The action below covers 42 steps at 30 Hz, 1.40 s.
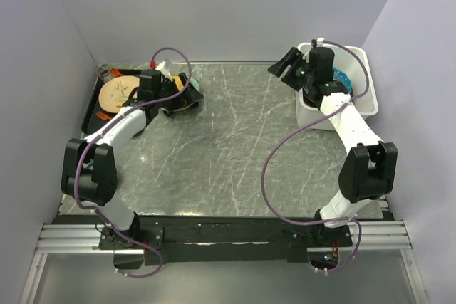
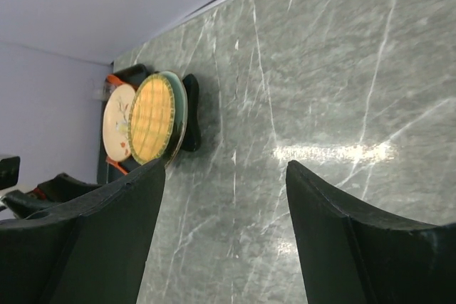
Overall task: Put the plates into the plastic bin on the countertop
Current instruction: Pick up the plate at the center of the board.
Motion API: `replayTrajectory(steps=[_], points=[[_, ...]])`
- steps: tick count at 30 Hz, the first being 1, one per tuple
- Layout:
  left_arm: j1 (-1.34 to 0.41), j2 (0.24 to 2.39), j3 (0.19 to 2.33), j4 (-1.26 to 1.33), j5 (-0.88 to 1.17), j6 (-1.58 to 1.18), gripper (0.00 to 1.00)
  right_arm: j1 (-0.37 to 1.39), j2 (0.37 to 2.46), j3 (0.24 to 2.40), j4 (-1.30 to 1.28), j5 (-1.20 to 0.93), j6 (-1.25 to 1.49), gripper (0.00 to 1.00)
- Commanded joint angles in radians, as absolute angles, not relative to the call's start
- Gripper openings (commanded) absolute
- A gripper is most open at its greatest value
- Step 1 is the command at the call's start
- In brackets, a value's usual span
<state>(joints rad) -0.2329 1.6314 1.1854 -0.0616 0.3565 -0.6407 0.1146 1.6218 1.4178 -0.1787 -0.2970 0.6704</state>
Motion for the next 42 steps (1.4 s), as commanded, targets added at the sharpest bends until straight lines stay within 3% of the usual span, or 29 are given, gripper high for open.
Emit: replayTrajectory(steps=[1, 27, 39, 42], points=[[-0.192, 1.595, 1.160, -0.077, 0.345, -0.661, 0.99, 0.150, 1.646, 1.471, -0.164, -0.270, 0.652, 0.76], [0.020, 1.609, 1.075, -0.074, 0.279, -0.767, 0.99, 0.176, 1.671, 1.439, -0.175, -0.279, 0.634, 0.76], [0.040, 1.744, 1.155, -0.060, 0.284, -0.773, 0.92, 0.175, 1.672, 1.433, -0.184, -0.282, 0.624, 0.76], [0.044, 1.782, 1.181, -0.046, 0.290, -0.782, 0.86, 0.176, 1.674, 1.428, -0.187, -0.281, 0.623, 0.76]])
